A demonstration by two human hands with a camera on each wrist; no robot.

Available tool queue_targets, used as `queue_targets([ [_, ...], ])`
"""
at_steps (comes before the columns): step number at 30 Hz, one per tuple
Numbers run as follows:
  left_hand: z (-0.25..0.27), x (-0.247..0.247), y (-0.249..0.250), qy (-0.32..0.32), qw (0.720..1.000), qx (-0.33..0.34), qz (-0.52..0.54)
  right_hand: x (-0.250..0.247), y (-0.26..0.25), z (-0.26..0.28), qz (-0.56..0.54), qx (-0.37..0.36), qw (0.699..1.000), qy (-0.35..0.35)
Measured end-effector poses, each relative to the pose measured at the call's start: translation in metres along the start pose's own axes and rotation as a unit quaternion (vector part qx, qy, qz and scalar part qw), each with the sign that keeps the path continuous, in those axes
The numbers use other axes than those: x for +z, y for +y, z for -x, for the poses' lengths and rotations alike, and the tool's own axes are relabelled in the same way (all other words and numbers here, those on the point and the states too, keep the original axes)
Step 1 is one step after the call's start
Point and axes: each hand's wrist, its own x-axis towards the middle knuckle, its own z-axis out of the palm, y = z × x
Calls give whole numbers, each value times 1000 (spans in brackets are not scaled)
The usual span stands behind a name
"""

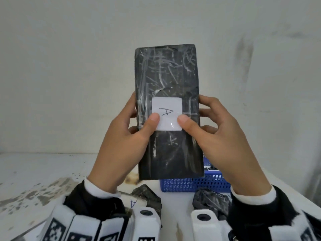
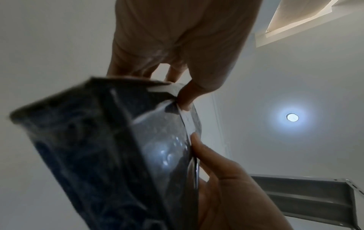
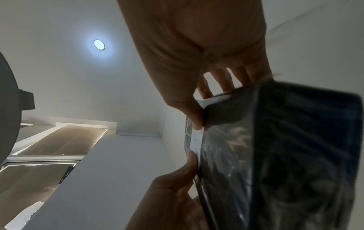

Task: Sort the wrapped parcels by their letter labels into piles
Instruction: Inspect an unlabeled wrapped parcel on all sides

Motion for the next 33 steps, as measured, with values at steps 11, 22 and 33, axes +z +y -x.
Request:
queue_targets([
  [11, -3, -4, -1, 40, 998, -37, 18, 1, 3, -2, 10, 12, 1000, -22],
  [22, -1, -1, -3, 36, 999, -28, -1, -4, -2, -1, 38, 0, 999, -21],
  [33, 1, 2, 2, 59, 997, -38, -22, -7, 7, -6, 81, 33, 995, -45],
])
